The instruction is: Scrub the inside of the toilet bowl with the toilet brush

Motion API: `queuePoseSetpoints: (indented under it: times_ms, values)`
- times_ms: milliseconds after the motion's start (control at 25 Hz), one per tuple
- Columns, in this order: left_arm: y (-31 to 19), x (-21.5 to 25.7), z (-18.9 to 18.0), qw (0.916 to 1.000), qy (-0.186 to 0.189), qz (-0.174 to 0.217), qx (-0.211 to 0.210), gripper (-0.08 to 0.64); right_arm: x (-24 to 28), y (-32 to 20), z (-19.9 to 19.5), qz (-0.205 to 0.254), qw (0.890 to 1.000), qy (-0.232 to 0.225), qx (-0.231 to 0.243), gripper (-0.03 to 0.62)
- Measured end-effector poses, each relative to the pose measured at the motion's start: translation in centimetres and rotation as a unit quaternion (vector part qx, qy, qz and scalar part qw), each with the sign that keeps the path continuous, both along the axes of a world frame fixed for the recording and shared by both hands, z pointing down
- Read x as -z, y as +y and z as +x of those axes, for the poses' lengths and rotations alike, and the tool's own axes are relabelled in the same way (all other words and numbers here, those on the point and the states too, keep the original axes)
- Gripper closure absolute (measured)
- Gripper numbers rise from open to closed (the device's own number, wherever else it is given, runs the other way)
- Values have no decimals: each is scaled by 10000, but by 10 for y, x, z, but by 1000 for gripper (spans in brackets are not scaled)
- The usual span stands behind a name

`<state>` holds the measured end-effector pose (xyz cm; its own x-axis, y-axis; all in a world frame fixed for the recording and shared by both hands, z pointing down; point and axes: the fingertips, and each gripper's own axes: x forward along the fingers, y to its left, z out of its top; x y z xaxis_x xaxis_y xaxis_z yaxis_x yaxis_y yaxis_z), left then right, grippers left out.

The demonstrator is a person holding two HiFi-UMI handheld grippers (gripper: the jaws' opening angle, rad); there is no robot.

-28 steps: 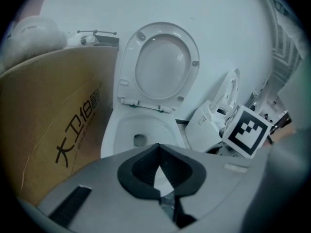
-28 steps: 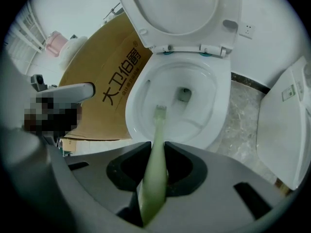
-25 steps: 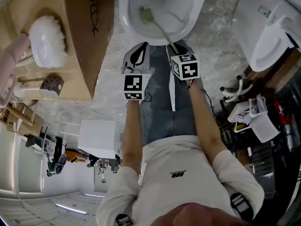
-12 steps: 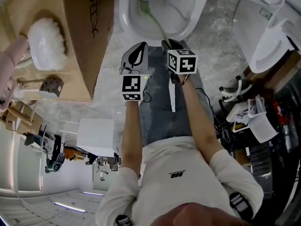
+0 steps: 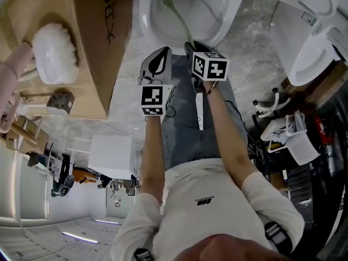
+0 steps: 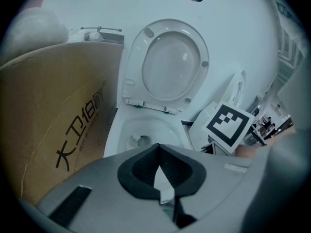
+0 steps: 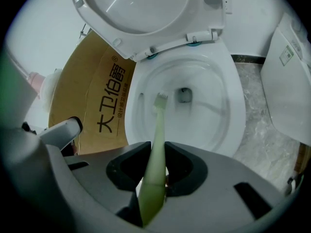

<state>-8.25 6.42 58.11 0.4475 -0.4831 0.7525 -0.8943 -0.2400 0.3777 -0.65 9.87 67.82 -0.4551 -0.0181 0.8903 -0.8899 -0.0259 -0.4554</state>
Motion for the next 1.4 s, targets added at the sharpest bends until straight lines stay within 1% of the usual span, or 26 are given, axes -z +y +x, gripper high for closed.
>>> queuePoseSetpoints:
  times_ms: [360,560,720,840,1000,1120,1160,1240,1400]
  values:
    - [-8,-7,4,10000,23,-65,-12,552,-6,-26,5,88,9998,81,-131,511]
    - [-13,-7,5,10000,39,-37,-16,552,-9,-44,11,152,9990,164,-376,511]
    - [-13,-8,5,10000,33,-41,-11,552,-7,-64,15,347,9979,252,-495,509]
    - [-13,-9,4,10000,-3,-35,-41,552,-1,-83,22,570,9969,370,-398,511]
    - [-14,-9,4,10000,26,-62,39,552,2,-93,30,691,9964,497,34,512]
    - [-16,-7,7,9999,58,-28,83,552,6,-94,36,907,9913,655,691,514]
    - [-16,-7,8,9999,61,-10,91,552,7,-95,38,1010,9873,730,986,514]
    - [-16,-7,8,9999,54,15,110,552,10,-100,40,1223,9754,867,1617,514]
    - [-16,-6,10,9998,65,20,195,552,21,-110,42,1592,9410,1017,2806,514]
